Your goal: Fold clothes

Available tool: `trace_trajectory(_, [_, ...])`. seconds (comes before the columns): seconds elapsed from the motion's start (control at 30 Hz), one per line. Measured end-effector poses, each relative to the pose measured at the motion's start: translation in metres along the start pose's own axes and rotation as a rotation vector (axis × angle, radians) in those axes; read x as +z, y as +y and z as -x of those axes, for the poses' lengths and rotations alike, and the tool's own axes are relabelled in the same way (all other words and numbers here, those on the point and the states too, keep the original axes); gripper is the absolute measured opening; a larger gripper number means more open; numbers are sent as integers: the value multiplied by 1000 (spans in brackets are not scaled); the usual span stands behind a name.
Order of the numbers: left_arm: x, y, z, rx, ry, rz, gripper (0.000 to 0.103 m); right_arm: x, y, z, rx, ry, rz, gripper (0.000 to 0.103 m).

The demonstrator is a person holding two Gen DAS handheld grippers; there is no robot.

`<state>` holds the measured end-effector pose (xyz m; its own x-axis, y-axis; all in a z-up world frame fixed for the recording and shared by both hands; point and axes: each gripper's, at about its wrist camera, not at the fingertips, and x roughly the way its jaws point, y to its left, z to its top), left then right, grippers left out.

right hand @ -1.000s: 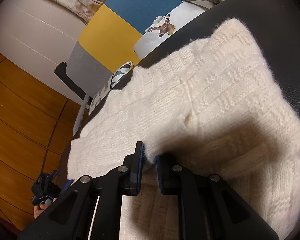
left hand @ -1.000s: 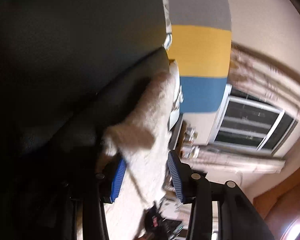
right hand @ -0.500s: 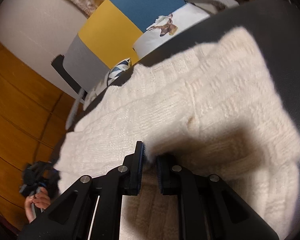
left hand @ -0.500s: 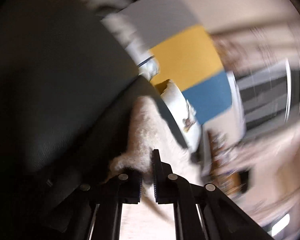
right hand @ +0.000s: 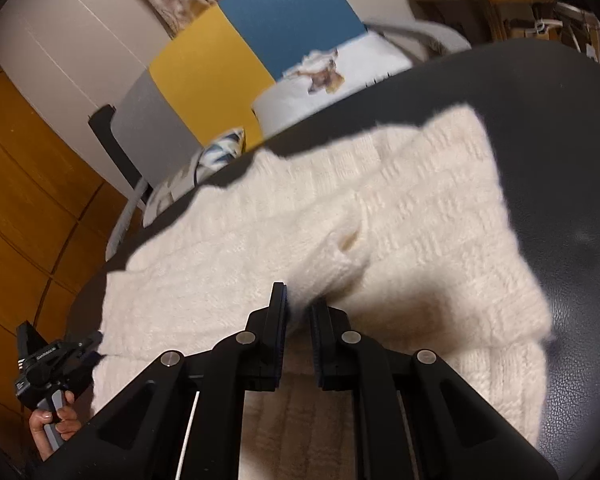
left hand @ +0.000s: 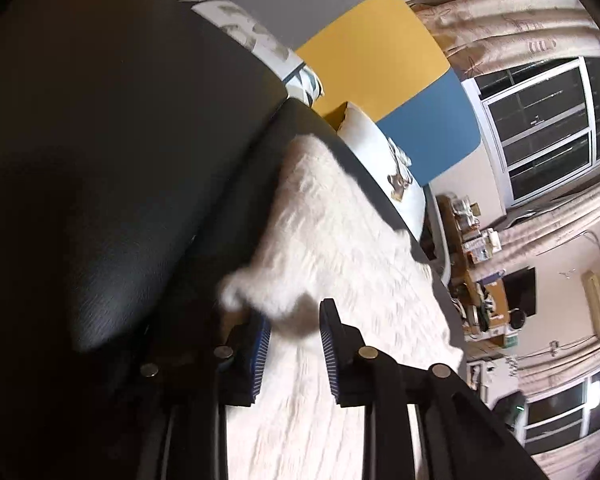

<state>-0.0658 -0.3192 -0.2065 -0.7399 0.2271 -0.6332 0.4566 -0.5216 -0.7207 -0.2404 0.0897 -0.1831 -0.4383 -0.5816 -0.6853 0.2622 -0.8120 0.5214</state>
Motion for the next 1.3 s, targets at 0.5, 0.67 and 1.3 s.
trace_trajectory(0.5, [12,-64,-11,-14,-41,-244,28,9,17,50,-72,-109,69,39])
trace_trajectory(0.67, [15,-66,-31,42,-37,-285,28,12,57,8,-141,-27,287,39])
trace_trajectory(1.3, [58,-82,-73,214,25,-409,28,28,130,-49,-66,8,535,54])
